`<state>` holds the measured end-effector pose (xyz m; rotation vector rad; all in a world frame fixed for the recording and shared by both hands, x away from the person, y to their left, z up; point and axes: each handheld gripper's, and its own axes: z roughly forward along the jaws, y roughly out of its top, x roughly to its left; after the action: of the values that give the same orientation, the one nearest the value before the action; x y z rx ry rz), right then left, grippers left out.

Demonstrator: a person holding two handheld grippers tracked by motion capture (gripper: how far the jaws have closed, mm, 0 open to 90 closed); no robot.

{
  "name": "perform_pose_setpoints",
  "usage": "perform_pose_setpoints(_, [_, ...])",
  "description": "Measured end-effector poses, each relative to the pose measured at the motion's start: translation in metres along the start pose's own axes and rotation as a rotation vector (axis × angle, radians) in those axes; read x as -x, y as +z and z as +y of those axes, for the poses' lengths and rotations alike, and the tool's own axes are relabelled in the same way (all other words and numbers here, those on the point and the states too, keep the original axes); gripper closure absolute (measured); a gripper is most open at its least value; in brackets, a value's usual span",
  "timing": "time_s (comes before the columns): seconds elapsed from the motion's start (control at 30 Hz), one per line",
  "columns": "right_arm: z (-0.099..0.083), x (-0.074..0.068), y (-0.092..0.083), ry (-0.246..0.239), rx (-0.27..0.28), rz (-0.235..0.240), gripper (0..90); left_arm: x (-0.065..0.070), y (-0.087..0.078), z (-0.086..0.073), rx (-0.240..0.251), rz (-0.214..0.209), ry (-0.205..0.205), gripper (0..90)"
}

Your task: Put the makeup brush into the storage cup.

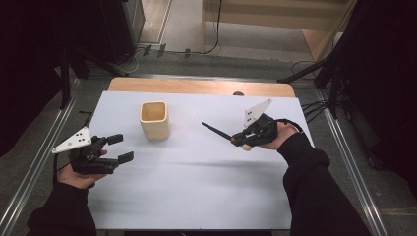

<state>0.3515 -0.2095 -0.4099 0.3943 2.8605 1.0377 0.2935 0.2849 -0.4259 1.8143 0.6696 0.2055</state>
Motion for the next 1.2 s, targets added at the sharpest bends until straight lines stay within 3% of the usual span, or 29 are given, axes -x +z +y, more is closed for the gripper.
perform_pose_setpoints(0.07, [-0.003, -0.004, -0.004, 0.030, 0.062, -0.002, 79.5, 0.000, 0.000, 0.001, 0.004, -0.011, -0.007, 18.5])
perform_pose_setpoints(0.17, [-0.006, -0.008, -0.008, 0.052, 0.110, -0.009, 79.5, 0.001, 0.001, 0.002, 0.009, -0.021, -0.017, 18.0])
perform_pose_setpoints(0.3, [-0.013, -0.023, -0.011, 0.105, 0.214, -0.017, 79.5, 0.002, 0.004, 0.003, 0.001, -0.046, -0.022, 17.0])
perform_pose_setpoints(0.5, [-0.026, -0.042, -0.007, 0.161, 0.295, -0.040, 79.5, 0.006, 0.010, 0.005, -0.027, -0.077, -0.026, 17.3])
perform_pose_setpoints(0.67, [-0.036, -0.052, -0.001, 0.180, 0.307, -0.053, 79.5, 0.008, 0.014, 0.007, -0.031, -0.086, -0.027, 17.2])
perform_pose_setpoints(1.2, [-0.049, -0.060, 0.001, 0.197, 0.337, -0.061, 79.5, 0.013, 0.017, 0.008, -0.026, -0.103, 0.019, 21.7])
